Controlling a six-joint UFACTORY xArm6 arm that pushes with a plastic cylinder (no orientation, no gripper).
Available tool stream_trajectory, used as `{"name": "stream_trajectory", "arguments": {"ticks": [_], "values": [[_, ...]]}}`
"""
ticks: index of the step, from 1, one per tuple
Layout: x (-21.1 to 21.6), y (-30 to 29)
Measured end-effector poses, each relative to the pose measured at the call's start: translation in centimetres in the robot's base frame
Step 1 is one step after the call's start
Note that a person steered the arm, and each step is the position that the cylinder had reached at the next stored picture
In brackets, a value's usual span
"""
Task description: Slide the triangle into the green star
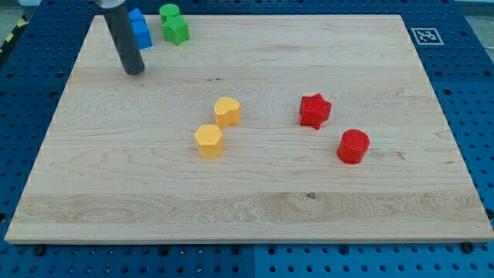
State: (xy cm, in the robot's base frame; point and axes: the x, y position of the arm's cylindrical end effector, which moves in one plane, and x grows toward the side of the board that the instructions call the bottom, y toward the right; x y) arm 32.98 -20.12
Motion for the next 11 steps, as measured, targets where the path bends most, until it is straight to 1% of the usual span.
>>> {"name": "stream_trajectory", "arguments": {"ticks": [1,2,3,4,5,7,10,11], "values": [[-1.3,-2.7],[-5.6,-4.2],[-11.2,-5.7],[-13.9,-5.8],[-13.9,-5.7],[-13.5,-3.0],[-9.0,4.1],[-7.5,4.7]]}}
